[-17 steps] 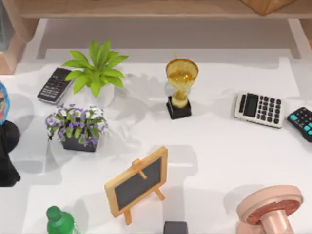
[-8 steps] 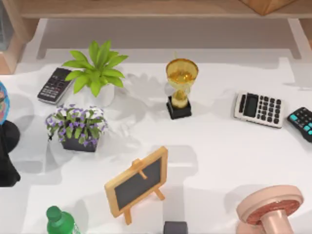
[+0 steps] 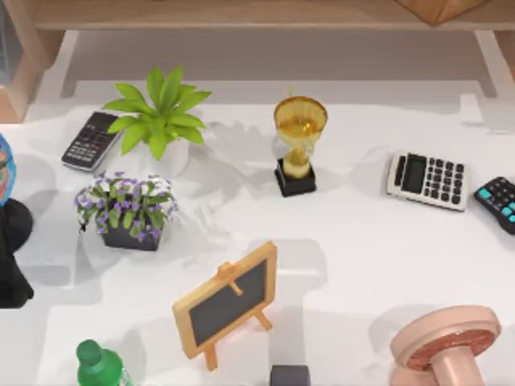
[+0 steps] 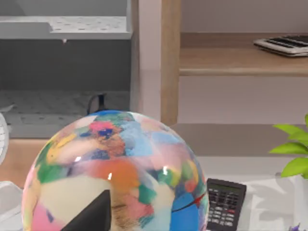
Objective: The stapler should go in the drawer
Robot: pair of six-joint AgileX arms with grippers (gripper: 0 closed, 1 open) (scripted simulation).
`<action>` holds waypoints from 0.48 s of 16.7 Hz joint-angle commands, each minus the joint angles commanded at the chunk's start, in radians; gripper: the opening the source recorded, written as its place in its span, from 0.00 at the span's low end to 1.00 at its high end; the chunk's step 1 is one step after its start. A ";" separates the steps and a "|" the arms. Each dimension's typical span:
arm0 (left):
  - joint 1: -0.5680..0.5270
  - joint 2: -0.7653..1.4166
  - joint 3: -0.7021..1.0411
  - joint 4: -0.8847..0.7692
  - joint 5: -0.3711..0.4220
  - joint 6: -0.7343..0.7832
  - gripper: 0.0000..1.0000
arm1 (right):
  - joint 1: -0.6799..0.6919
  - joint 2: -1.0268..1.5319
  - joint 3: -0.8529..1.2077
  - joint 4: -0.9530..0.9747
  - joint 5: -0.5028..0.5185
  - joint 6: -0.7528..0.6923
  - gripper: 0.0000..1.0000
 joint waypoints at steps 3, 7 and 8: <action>0.000 0.000 0.000 0.000 0.000 0.000 1.00 | 0.016 0.037 0.072 -0.039 0.016 -0.002 0.00; 0.000 0.000 0.000 0.000 0.000 0.000 1.00 | 0.050 0.105 0.237 -0.124 0.053 -0.003 0.00; 0.000 0.000 0.000 0.000 0.000 0.000 1.00 | 0.057 0.116 0.262 -0.141 0.060 -0.002 0.00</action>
